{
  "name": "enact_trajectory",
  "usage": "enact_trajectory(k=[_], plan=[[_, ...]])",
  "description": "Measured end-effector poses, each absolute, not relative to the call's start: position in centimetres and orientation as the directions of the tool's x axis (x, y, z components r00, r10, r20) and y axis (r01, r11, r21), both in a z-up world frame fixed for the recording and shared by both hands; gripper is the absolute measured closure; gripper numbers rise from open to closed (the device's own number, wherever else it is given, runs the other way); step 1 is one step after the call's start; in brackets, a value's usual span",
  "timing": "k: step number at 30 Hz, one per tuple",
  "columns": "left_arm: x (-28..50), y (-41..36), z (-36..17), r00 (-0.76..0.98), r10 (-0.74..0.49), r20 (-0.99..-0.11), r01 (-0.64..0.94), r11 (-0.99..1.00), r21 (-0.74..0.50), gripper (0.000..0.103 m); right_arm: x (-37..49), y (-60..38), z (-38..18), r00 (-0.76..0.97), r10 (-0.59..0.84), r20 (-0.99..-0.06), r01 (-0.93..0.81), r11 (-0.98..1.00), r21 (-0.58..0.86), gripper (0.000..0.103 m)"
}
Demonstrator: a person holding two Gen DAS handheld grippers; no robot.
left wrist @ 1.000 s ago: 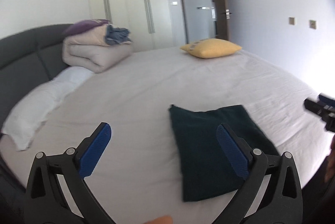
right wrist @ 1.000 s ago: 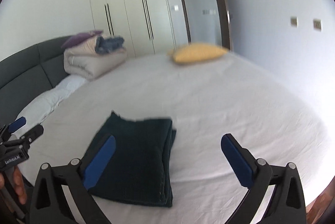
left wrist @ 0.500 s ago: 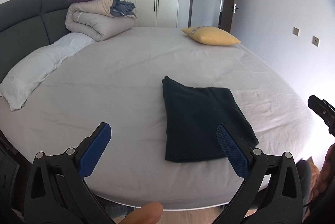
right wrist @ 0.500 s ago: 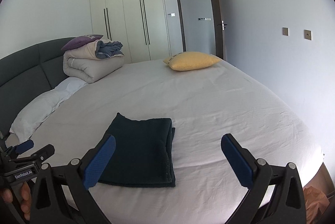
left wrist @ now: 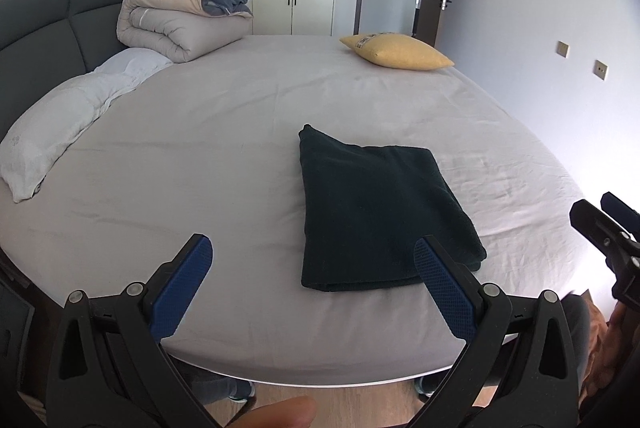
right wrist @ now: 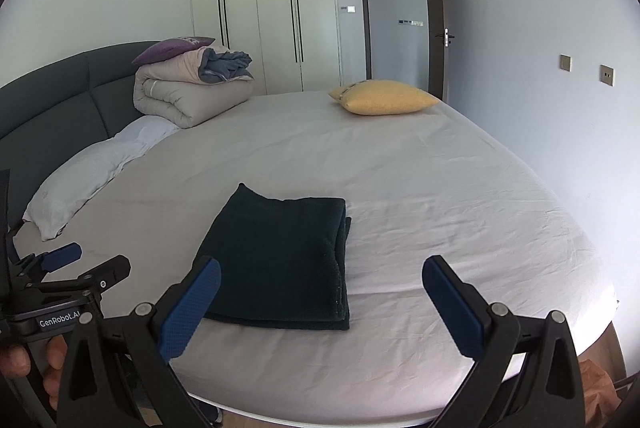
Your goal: Fold small clothes
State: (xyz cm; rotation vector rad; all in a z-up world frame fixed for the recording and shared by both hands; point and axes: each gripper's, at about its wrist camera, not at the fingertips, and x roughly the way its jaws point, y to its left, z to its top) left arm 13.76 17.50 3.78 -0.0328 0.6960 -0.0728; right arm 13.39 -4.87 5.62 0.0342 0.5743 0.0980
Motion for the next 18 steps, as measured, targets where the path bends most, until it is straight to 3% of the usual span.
enact_trajectory(k=[18], plan=[[15.5,18.4,1.6,0.730,-0.068,-0.680,0.033,0.997,-0.065,0.000,14.3,-4.0,3.1,0.791,0.099,-0.604,-0.075,0.995,0.064,0.000]])
